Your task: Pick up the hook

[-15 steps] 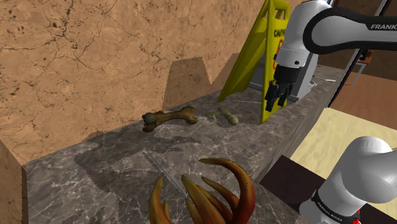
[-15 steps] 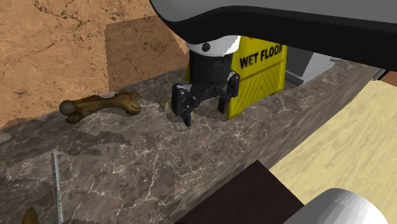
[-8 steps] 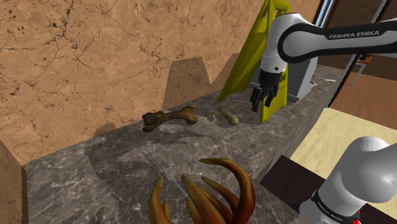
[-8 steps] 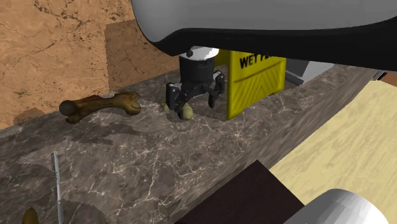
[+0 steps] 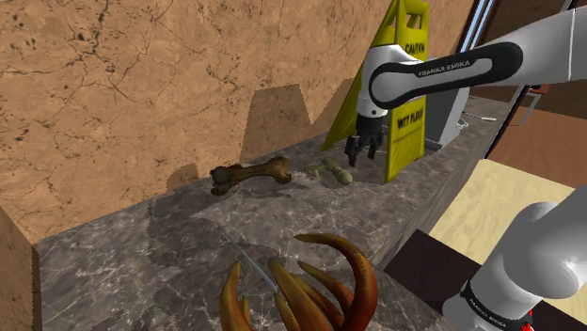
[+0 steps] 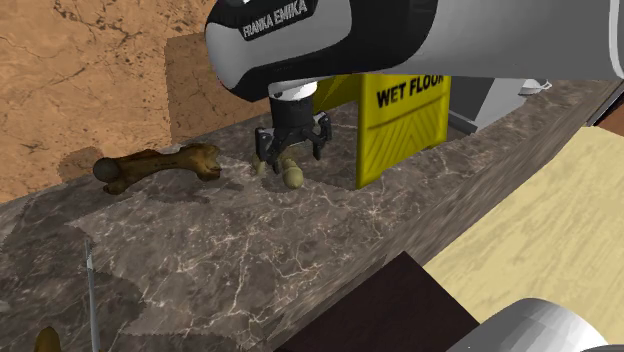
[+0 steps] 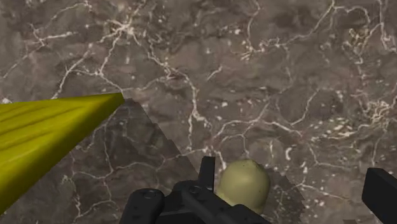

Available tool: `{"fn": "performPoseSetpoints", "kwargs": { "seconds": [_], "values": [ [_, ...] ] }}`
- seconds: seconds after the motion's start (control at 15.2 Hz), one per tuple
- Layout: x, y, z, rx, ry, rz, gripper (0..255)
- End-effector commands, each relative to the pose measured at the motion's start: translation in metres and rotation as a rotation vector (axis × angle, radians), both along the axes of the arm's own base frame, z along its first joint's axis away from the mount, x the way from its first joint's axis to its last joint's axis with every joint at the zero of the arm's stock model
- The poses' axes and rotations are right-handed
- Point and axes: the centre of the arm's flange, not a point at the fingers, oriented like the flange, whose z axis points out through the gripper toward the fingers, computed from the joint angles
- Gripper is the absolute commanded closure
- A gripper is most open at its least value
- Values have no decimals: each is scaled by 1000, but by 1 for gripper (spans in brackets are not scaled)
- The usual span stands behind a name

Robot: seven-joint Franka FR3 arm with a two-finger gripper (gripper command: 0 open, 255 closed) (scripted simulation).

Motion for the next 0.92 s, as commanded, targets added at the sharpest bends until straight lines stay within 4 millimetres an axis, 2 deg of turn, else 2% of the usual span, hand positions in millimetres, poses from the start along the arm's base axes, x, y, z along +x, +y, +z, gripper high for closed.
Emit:
{"fn": "performPoseSetpoints", "kwargs": {
  "seconds": [0.0, 0.53, 0.86],
  "values": [
    [23, -5, -14, -12, 1, -8, 0],
    [110, -31, -68, -61, 8, -41, 0],
    [113, -32, -91, -62, 8, -42, 0]
  ]
}}
